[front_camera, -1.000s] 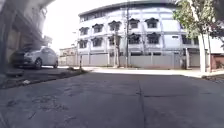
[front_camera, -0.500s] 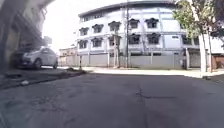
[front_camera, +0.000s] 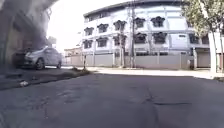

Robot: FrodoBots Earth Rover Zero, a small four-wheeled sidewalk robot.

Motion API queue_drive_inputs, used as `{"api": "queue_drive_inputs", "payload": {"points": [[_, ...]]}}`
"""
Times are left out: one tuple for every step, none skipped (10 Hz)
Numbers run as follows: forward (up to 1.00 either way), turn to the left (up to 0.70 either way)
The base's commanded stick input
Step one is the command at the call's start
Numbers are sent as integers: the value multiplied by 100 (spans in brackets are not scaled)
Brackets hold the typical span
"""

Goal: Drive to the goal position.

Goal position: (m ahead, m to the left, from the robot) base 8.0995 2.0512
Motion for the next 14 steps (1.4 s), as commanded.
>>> {"api": "queue_drive_inputs", "payload": {"points": [[98,38],[98,38],[98,38],[98,38],[98,38],[98,11],[98,-1],[98,-1],[98,-1],[98,-1],[98,-1],[98,-1],[98,-1],[98,-1]]}}
